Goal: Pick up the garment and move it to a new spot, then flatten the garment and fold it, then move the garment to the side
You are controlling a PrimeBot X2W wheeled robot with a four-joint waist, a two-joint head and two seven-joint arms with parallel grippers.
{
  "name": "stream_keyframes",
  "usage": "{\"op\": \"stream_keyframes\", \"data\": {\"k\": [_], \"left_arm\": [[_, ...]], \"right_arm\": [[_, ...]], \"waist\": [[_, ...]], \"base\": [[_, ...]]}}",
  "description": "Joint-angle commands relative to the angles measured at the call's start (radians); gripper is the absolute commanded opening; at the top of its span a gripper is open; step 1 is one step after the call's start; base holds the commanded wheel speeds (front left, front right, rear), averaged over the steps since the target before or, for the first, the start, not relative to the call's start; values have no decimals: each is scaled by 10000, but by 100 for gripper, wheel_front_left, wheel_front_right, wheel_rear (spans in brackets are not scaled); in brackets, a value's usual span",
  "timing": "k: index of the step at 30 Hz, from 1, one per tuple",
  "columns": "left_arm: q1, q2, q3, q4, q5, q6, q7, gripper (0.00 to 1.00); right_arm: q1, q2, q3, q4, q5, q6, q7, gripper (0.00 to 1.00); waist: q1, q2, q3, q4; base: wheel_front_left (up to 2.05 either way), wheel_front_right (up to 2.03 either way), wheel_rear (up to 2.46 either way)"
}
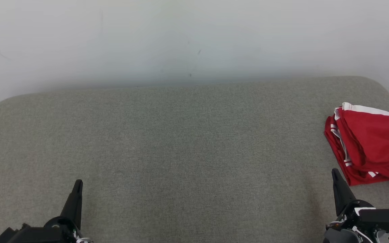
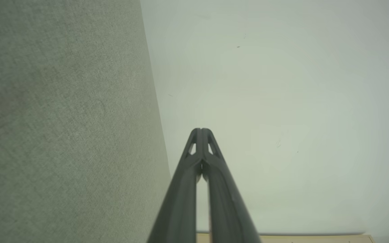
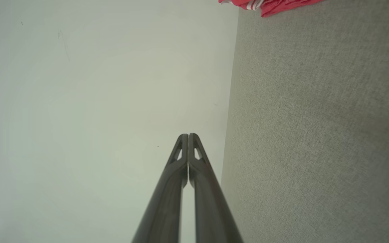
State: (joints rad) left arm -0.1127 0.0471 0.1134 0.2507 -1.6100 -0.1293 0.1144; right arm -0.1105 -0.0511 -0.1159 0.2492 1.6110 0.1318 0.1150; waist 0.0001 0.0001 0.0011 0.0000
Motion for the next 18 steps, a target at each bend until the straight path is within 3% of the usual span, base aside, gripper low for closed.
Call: {"op": "stream_keyframes", "data": {"k": [1, 18], "left_arm": [[-45, 58, 37, -25, -37, -31, 44, 0], [-44, 58, 35, -27, -37, -31, 43, 0]], "right_arm": [[-61, 22, -22, -28, 12, -21, 32, 0], [-55, 21, -18, -25, 14, -21, 30, 0]], "waist": [[-1, -1, -1, 0], [-1, -1, -1, 0]], "base": [[0, 0, 0], [0, 0, 0]]}}
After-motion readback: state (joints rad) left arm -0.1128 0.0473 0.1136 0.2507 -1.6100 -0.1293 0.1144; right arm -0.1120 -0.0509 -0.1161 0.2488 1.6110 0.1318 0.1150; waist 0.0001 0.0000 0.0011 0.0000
